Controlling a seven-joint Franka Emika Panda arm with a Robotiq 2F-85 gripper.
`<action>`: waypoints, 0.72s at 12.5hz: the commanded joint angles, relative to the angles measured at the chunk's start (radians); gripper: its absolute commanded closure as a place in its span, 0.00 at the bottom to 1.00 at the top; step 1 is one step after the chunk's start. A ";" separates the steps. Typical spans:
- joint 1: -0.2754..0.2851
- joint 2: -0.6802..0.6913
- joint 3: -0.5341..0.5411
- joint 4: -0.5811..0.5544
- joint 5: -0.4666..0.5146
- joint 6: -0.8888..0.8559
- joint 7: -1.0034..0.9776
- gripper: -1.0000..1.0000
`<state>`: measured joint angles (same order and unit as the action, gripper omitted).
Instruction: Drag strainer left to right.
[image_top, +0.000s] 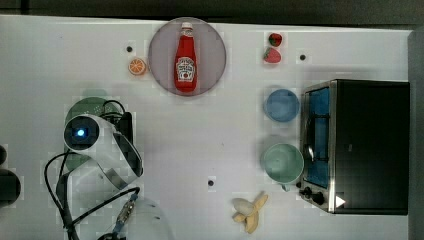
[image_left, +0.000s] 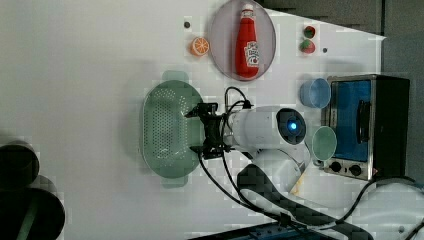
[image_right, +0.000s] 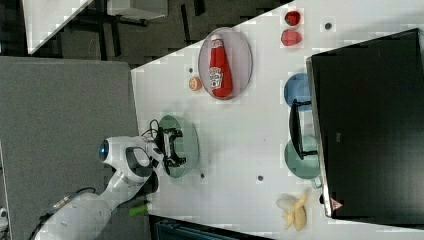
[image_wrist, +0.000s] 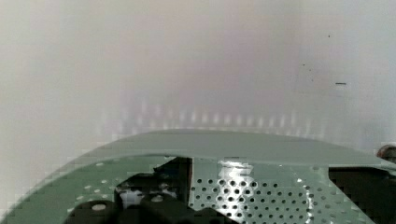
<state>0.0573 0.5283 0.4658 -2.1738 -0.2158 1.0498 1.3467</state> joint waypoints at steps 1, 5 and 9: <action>0.023 0.004 -0.027 -0.010 0.011 0.016 0.028 0.00; 0.014 -0.010 -0.061 -0.028 0.011 0.017 0.024 0.00; -0.021 -0.063 -0.085 -0.079 0.011 0.017 0.011 0.00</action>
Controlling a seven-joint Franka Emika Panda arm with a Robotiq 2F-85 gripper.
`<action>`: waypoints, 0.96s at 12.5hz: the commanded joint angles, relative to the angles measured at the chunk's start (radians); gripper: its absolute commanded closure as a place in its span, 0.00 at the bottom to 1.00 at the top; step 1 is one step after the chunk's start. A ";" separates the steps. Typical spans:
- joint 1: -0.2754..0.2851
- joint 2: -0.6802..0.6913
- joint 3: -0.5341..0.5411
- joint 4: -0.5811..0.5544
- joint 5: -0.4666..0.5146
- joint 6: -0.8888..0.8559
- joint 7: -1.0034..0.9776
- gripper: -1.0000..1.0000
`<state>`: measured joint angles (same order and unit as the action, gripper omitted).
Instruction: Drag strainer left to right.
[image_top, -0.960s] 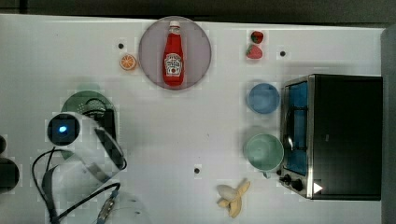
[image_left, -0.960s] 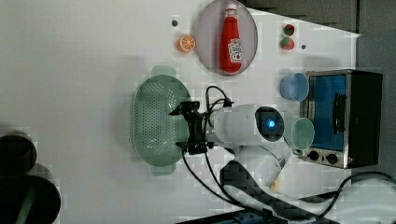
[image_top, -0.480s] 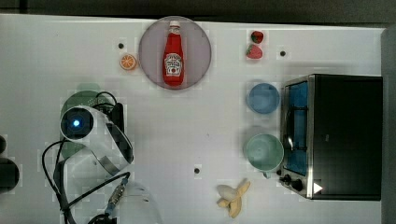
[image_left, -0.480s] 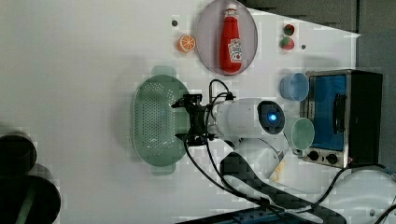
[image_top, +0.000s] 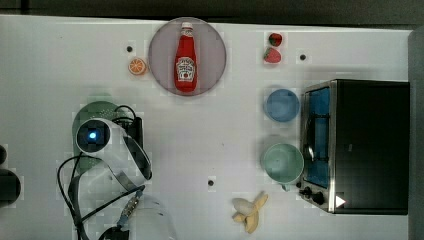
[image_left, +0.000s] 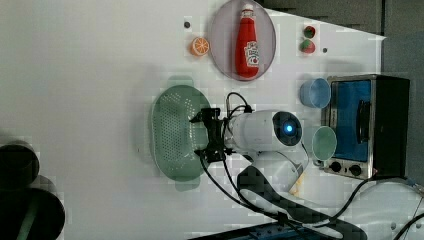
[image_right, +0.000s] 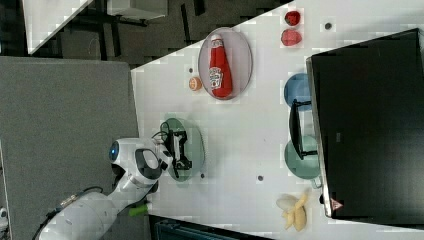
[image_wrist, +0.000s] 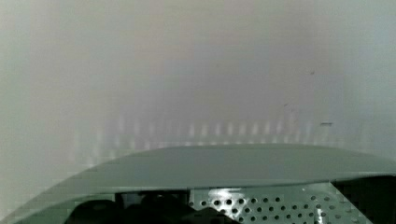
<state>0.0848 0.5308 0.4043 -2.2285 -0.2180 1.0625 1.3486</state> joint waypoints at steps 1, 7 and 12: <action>-0.060 -0.078 -0.027 -0.035 0.013 0.002 0.009 0.00; -0.116 -0.114 -0.072 -0.090 0.013 0.003 -0.110 0.00; -0.135 -0.151 -0.153 -0.121 0.013 0.004 -0.226 0.00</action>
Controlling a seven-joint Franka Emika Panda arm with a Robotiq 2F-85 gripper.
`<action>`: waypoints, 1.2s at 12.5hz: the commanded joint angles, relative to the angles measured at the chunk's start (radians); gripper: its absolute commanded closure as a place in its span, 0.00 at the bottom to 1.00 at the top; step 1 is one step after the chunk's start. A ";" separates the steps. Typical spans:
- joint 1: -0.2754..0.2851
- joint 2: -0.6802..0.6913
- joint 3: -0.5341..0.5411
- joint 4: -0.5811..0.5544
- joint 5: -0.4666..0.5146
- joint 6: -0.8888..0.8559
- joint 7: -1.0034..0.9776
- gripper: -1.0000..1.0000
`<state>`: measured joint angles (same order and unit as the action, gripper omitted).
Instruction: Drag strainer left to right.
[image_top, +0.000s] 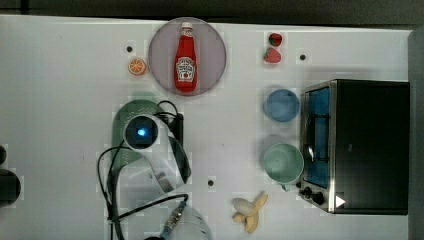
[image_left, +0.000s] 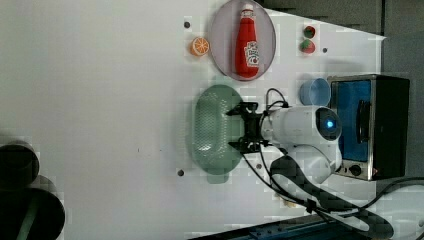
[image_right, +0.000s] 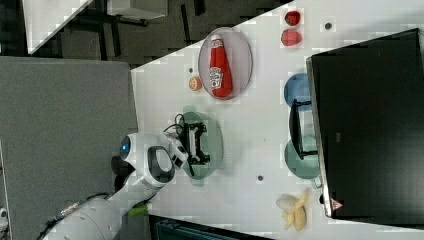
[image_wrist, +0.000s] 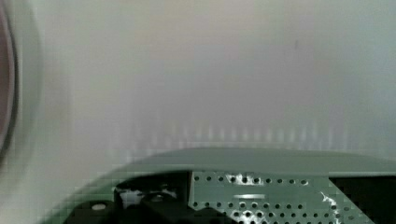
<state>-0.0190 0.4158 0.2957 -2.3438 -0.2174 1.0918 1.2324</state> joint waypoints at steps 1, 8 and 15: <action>-0.032 -0.041 -0.063 -0.008 0.012 -0.027 -0.127 0.00; -0.034 -0.047 -0.182 -0.008 0.012 -0.026 -0.227 0.00; -0.035 -0.049 -0.316 -0.006 0.012 -0.018 -0.379 0.00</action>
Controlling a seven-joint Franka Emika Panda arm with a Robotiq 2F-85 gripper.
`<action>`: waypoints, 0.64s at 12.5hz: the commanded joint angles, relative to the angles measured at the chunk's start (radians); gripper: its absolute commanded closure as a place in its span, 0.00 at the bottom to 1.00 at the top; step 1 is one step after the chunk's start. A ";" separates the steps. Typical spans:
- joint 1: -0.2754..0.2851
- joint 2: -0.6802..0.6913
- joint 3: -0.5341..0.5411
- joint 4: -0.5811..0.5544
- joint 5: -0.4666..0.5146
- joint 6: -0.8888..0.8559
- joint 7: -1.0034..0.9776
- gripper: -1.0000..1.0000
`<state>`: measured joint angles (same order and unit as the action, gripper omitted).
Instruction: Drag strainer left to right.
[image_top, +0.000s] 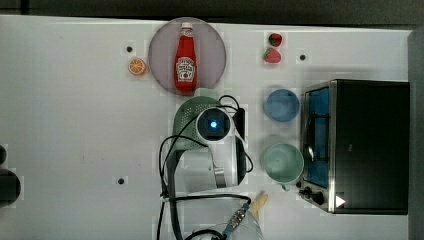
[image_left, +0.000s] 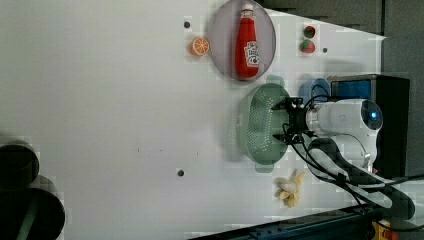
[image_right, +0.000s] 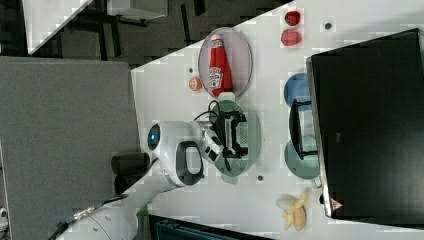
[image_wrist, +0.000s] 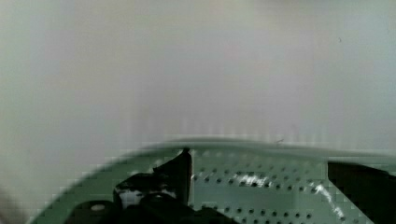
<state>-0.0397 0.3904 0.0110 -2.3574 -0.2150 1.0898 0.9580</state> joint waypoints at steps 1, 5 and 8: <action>-0.015 -0.024 -0.048 0.007 0.010 -0.010 -0.119 0.00; -0.015 -0.024 -0.102 0.007 0.010 -0.006 -0.145 0.00; -0.015 -0.024 -0.122 0.008 0.010 -0.005 -0.246 0.00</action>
<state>-0.0363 0.3872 -0.0966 -2.3613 -0.2313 1.0967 0.8052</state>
